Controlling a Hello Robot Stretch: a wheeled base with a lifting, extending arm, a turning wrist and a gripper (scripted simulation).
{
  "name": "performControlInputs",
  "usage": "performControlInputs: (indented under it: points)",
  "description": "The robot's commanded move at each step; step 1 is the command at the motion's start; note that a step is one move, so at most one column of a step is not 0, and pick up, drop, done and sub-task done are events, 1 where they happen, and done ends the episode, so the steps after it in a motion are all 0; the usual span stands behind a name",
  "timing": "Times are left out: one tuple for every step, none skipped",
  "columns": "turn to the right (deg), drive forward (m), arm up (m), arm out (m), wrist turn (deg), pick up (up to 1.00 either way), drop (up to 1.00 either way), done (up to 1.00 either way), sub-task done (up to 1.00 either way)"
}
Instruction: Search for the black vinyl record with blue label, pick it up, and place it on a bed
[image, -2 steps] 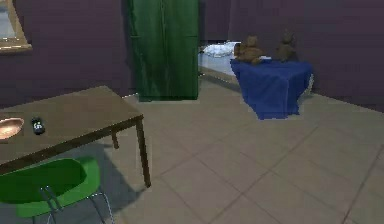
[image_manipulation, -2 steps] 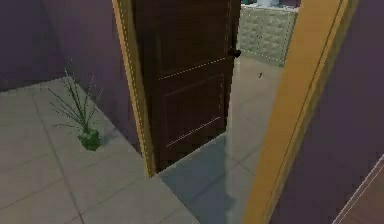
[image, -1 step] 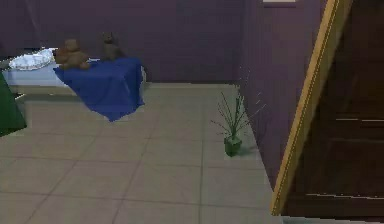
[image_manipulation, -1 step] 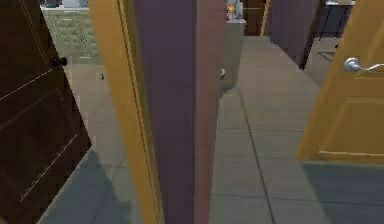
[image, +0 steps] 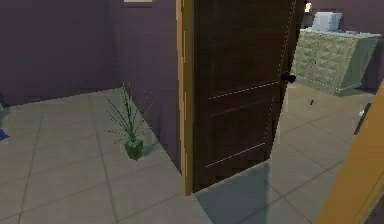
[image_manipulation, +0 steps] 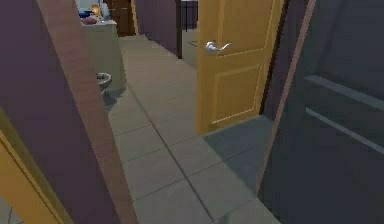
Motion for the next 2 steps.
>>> performControlInputs:
  points:
    - [3.0, 0.00, 0.00, 0.00, 0.0, 0.00, 0.00, 0.00, 0.00]
    - [0.0, 0.65, 0.00, 0.00, 0.0, 0.00, 0.00, 0.00, 0.00]
